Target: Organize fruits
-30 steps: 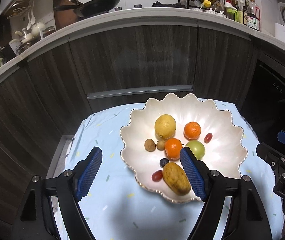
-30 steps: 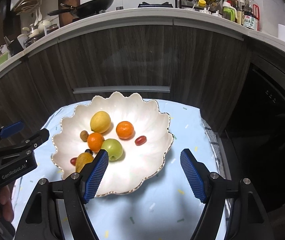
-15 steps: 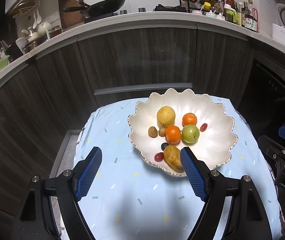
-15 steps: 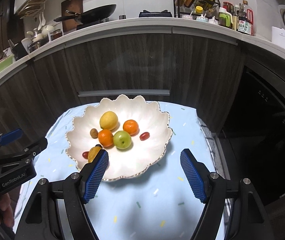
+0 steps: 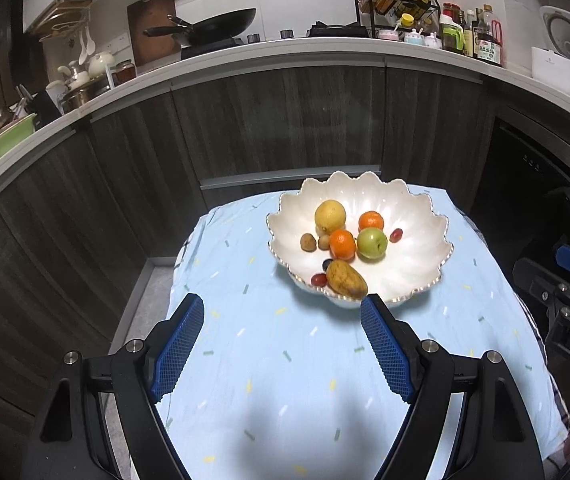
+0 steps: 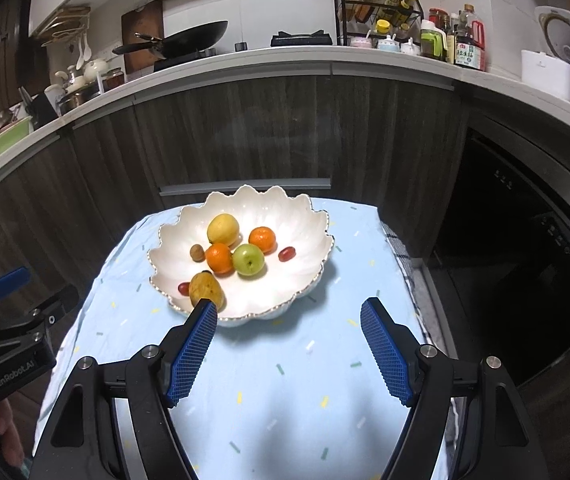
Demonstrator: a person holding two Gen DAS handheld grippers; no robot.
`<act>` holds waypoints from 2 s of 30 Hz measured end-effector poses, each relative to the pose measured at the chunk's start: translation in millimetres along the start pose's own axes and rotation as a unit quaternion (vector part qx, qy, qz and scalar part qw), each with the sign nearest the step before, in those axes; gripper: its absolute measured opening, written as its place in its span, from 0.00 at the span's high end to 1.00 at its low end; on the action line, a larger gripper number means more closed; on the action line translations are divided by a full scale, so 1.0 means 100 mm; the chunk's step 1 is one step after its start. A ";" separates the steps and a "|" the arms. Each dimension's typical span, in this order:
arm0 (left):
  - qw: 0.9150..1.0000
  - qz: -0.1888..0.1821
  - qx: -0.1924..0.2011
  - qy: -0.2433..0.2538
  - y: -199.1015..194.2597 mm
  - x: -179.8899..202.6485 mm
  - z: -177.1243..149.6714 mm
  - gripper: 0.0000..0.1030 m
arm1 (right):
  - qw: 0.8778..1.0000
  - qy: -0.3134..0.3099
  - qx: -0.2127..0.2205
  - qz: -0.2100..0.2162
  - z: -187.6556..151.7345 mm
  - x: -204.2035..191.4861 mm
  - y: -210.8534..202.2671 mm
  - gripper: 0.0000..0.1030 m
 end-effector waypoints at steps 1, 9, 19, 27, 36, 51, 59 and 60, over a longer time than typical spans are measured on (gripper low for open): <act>1.000 0.001 -0.001 0.000 -0.04 -0.01 -0.04 0.22 | 1.000 0.000 0.001 -0.001 -0.01 0.00 -0.03 0.27; 1.000 0.011 0.008 -0.013 -0.26 -0.05 -0.18 0.22 | 1.000 0.007 0.012 -0.008 -0.17 -0.01 -0.27 0.27; 0.999 0.025 0.012 -0.029 -0.49 -0.16 -0.43 0.22 | 1.000 0.015 0.015 -0.013 -0.41 -0.06 -0.50 0.27; 0.998 0.035 0.020 -0.044 -0.66 -0.23 -0.64 0.22 | 1.000 0.019 0.006 -0.011 -0.60 -0.09 -0.60 0.27; 0.998 0.036 0.012 -0.048 -0.71 -0.25 -0.76 0.22 | 1.000 0.008 0.016 -0.016 -0.67 -0.12 -0.71 0.27; 0.998 0.037 0.019 -0.047 -0.77 -0.25 -0.76 0.22 | 0.999 0.005 0.027 -0.017 -0.64 -0.12 -0.77 0.27; 0.998 0.037 0.022 -0.042 -0.77 -0.23 -0.75 0.22 | 1.000 0.011 0.023 -0.013 -0.65 -0.10 -0.76 0.27; 0.998 0.038 0.022 -0.042 -0.77 -0.24 -0.75 0.22 | 1.000 0.011 0.024 -0.013 -0.65 -0.10 -0.76 0.27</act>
Point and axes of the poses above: each gripper's, at about its wrist camera, not at the fingertips, and y roughly the way its jaws point, x to its right, z to its top, the point moved 3 cm from there along y, roughly the way its jaws point, and after that the axes turned 6 degrees about -y, right-handed, at the moved point
